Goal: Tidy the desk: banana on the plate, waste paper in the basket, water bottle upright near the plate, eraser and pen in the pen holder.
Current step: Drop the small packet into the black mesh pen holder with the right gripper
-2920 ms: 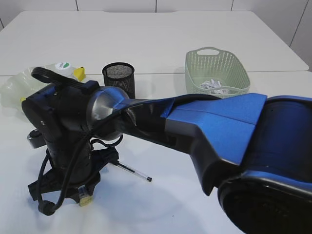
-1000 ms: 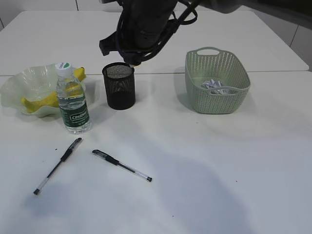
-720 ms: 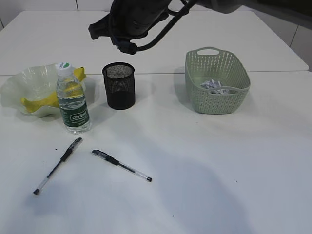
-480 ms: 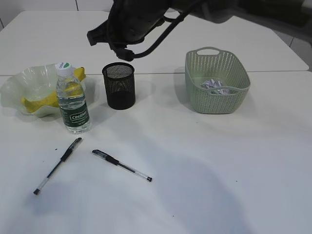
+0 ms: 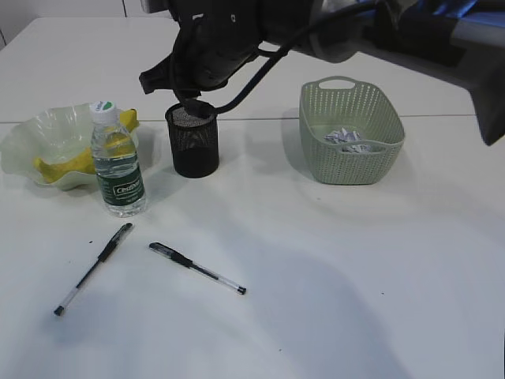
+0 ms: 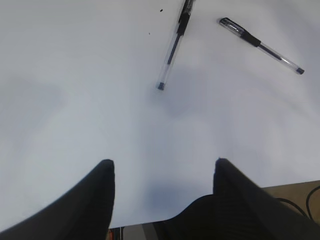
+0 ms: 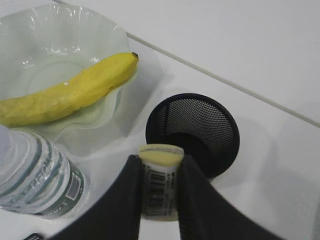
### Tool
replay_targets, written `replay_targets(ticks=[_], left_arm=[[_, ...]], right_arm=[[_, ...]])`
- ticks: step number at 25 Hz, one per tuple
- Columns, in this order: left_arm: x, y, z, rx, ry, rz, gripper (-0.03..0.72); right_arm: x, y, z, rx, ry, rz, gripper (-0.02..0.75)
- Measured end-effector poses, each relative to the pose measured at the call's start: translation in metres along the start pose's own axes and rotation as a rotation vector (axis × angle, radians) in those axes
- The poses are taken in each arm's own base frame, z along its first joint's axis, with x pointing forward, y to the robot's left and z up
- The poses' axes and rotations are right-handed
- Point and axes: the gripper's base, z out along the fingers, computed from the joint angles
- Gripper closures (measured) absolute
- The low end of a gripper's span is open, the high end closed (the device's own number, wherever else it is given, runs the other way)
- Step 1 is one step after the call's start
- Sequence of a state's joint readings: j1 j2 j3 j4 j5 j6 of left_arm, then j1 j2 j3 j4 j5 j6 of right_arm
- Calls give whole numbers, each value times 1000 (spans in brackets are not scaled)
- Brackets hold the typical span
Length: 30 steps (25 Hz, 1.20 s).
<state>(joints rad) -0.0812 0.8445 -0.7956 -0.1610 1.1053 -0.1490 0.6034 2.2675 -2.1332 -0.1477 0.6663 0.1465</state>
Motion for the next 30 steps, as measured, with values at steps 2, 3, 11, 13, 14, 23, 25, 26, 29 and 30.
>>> replay_targets(ticks=[2, 3, 11, 13, 14, 23, 25, 26, 29, 30], left_arm=[[0, 0, 0, 0, -2, 0, 244], [0, 0, 0, 0, -2, 0, 244], [0, 0, 0, 1, -4, 0, 244], [0, 0, 0, 1, -4, 0, 244], [0, 0, 0, 1, -4, 0, 244], [0, 0, 0, 1, -4, 0, 244], [0, 0, 0, 1, -4, 0, 244], [0, 0, 0, 1, -4, 0, 244], [0, 0, 0, 1, -4, 0, 244], [0, 0, 0, 1, -4, 0, 244]], right_arm=[[4, 0, 6, 0, 12, -1, 619], [6, 1, 9, 0, 15, -2, 619], [1, 3, 16, -16, -77, -1, 619], [0, 3, 17, -19, -95, -1, 619], [0, 3, 17, -19, -98, -1, 619], [3, 1, 23, 17, -101, -61, 619], [2, 0, 22, 26, -106, -77, 619], [2, 0, 22, 29, -106, -82, 619], [4, -1, 25, 33, -104, -90, 619], [5, -1, 26, 34, -103, -92, 619]])
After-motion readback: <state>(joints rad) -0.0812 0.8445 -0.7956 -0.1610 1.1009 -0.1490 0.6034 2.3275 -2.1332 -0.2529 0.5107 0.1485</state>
